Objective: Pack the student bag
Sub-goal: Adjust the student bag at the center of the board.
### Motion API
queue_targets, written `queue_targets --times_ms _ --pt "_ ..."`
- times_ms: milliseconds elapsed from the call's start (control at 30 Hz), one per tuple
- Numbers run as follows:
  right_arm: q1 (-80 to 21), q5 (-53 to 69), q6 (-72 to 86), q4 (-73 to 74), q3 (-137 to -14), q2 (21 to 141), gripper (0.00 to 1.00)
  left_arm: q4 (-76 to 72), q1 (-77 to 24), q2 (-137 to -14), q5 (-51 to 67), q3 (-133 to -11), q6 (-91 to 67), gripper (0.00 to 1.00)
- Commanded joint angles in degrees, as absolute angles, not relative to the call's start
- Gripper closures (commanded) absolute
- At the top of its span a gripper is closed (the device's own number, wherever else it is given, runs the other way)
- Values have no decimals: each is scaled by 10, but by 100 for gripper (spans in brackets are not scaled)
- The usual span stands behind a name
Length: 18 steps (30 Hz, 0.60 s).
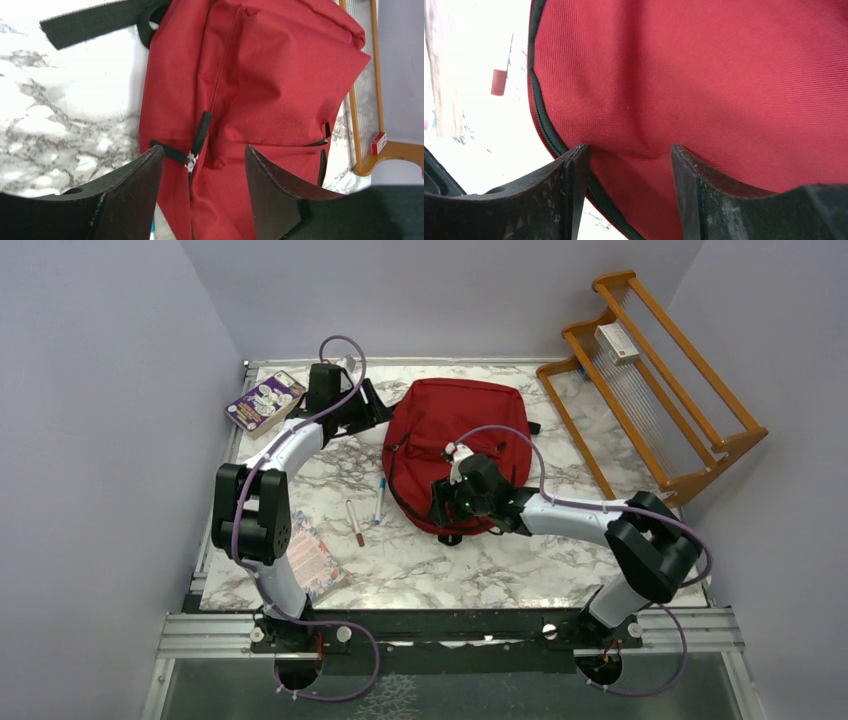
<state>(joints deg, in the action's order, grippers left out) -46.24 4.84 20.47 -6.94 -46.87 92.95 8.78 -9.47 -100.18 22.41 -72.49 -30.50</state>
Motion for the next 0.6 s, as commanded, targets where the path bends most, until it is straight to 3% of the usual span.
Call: queue_targets --times_ms 0,567 --pt "-463 -15 200 -48 -498 859 34 89 -94 -1052 227 -768 -287 43" --pt "-462 -30 247 -36 -516 839 37 121 -120 -1065 275 -808 -14 54"
